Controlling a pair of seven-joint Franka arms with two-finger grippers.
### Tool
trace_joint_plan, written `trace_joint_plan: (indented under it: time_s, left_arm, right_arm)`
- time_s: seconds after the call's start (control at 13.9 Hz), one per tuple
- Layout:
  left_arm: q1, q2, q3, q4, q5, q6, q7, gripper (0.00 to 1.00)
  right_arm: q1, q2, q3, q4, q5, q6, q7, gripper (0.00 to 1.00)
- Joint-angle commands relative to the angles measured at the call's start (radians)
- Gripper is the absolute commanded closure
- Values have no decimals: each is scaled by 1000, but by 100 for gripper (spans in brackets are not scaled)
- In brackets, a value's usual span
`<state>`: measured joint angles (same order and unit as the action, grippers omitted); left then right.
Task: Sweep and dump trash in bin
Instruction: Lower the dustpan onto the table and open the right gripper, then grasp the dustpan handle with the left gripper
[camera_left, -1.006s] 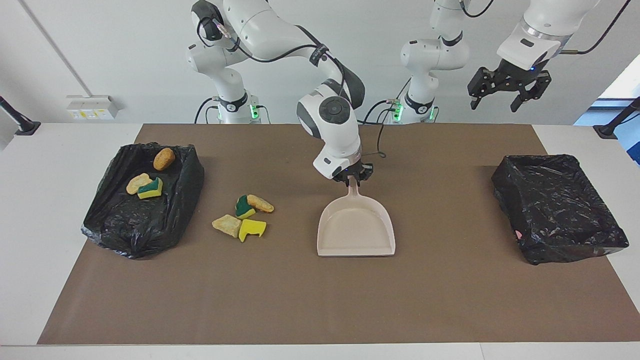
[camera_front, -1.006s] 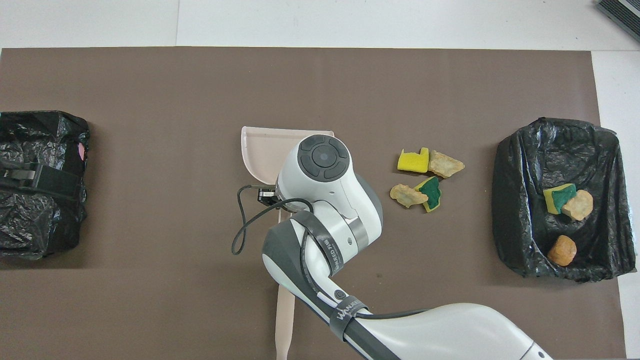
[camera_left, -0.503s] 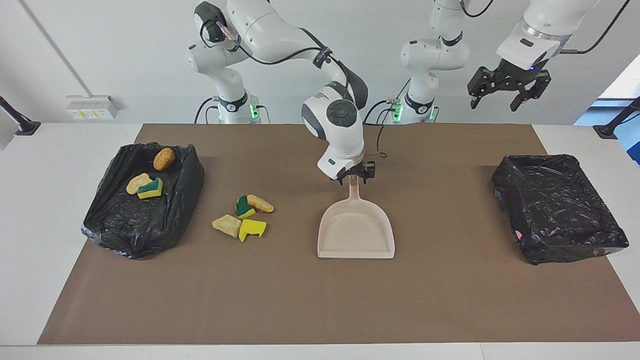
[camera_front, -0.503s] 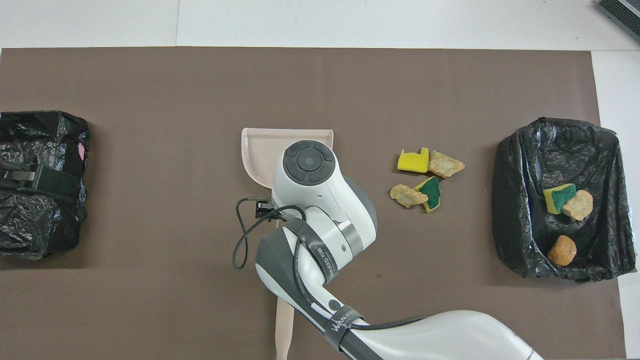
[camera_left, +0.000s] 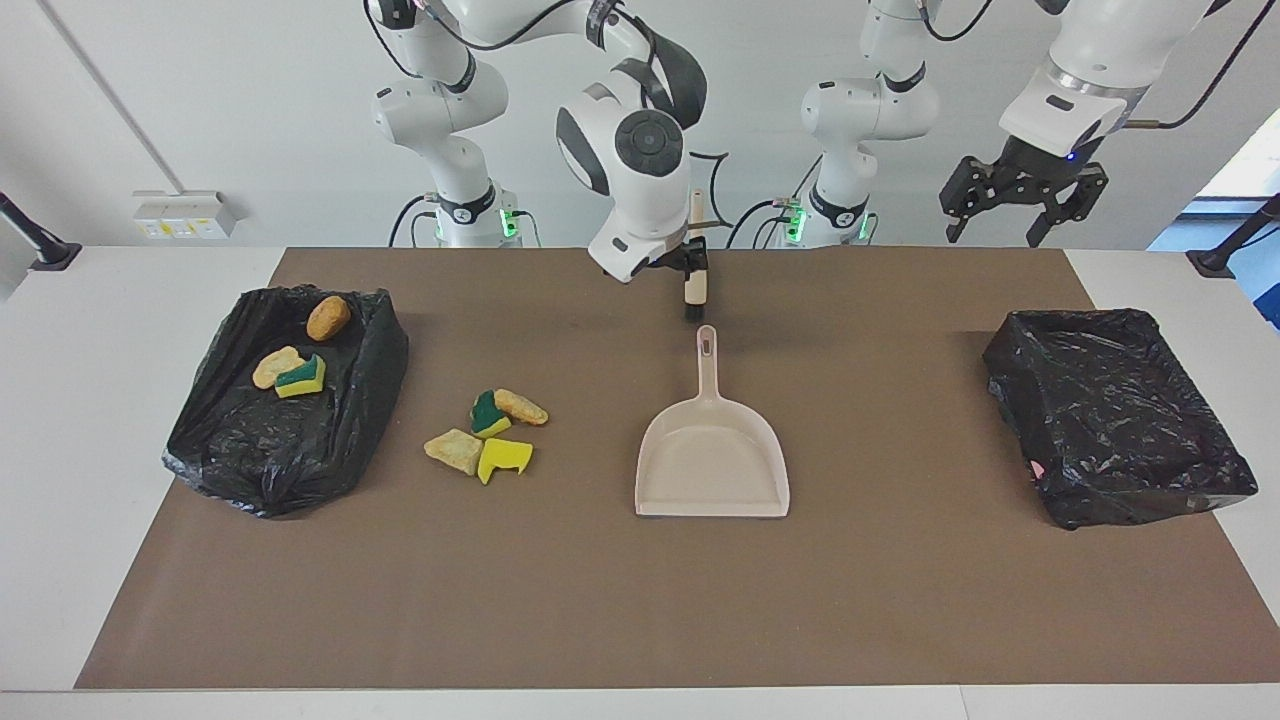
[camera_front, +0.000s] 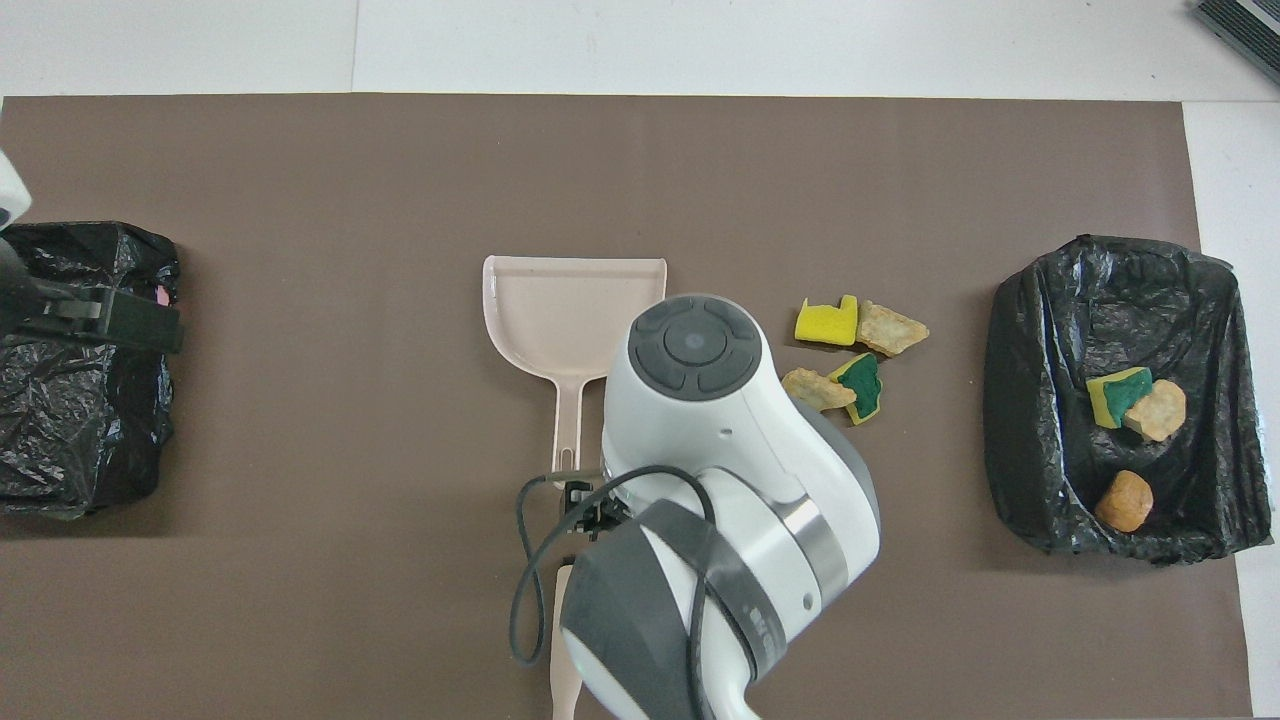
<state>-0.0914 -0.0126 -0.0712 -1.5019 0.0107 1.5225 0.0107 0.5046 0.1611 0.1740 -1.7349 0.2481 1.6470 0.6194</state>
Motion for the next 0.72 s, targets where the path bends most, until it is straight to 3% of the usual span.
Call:
trace_joint_plan:
  time_s: [0.0, 0.14, 0.22, 0.65]
  left_arm:
    - [-72, 16, -2, -130, 8, 172, -6, 0]
    - [-135, 42, -2, -201, 8, 292, -102, 0]
    - [-165, 45, -4, -242, 8, 354, -141, 0]
    - [-356, 226, -2, -302, 8, 569, -306, 0]
  right_arm:
    - [92, -187, -1, -283, 83, 139, 92, 0]
    - [159, -280, -1, -438, 161, 281, 157, 0]
    - [195, -288, -1, -469, 187, 299, 181, 0]
    - [399, -210, -1, -597, 203, 566, 359, 0]
